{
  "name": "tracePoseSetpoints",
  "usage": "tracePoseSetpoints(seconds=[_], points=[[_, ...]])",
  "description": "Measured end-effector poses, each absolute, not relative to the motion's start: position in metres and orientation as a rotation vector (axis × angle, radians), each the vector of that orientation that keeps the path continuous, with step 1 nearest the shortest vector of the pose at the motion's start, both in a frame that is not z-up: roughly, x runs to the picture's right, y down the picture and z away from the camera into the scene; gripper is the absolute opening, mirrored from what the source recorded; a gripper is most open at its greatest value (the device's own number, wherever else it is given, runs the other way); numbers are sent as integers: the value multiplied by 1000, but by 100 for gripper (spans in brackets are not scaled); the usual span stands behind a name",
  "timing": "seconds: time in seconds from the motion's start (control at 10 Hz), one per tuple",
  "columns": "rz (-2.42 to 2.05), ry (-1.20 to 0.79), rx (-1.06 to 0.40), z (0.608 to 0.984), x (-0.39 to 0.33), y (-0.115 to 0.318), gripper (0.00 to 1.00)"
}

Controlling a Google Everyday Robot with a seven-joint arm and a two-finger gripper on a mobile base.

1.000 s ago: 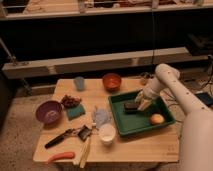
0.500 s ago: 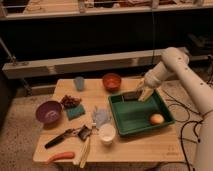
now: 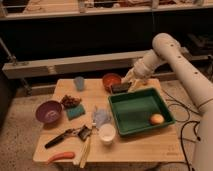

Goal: Place eraser in purple bowl

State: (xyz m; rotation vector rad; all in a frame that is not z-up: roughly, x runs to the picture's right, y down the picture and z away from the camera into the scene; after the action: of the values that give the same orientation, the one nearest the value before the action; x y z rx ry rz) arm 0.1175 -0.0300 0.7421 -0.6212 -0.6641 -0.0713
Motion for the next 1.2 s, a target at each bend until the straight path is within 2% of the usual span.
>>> tracePoseSetpoints(seconds=[0.5, 1.2], points=[[-122, -722, -617, 750, 64, -13, 0], [-119, -720, -616, 750, 67, -13, 0]])
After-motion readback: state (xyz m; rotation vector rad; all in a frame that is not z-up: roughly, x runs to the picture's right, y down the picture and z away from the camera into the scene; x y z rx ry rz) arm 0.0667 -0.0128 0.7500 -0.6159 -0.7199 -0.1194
